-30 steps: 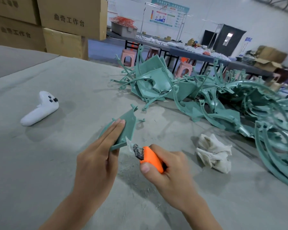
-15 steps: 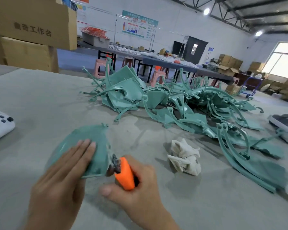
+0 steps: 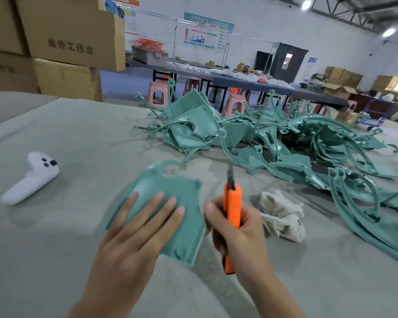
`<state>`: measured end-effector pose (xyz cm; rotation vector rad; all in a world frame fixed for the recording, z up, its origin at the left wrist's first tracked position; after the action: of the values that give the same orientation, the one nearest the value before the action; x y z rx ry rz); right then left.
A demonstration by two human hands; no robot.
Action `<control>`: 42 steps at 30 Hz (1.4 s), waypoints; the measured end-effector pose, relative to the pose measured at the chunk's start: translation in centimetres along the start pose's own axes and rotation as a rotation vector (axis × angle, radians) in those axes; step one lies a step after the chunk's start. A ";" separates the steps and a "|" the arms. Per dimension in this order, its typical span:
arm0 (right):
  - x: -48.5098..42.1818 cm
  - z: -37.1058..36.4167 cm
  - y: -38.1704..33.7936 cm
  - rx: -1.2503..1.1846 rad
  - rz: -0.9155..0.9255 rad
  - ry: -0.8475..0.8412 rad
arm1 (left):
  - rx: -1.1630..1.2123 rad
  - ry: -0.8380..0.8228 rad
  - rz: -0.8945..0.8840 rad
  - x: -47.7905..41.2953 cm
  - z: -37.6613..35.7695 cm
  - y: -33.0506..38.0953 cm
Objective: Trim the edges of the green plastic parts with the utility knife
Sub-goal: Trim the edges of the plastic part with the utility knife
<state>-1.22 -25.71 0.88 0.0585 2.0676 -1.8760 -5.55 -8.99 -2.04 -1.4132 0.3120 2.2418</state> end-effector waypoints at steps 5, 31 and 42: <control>-0.8 1.8 0.0 -0.114 -0.185 0.197 | -0.021 0.004 -0.057 -0.1 -0.4 0.4; -1.8 3.4 -0.2 0.218 0.042 0.046 | 1.424 -0.756 0.754 -0.1 0.9 -2.0; -1.6 3.0 0.6 0.053 -0.069 0.010 | 1.014 -0.343 1.137 0.6 -0.3 -2.1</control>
<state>1.07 -28.27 0.59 0.0096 2.0515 -1.9753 -4.46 -7.16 -2.60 -0.2325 2.1398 2.2860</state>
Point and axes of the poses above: each hand's wrist, its own x-axis away from the middle knuckle, its own z-axis out of the back of the hand, y = z × x, the point moved 2 cm from there along -x, towards the middle knuckle, and after that the axes turned 1 degree about -x, right-handed, at the moved point
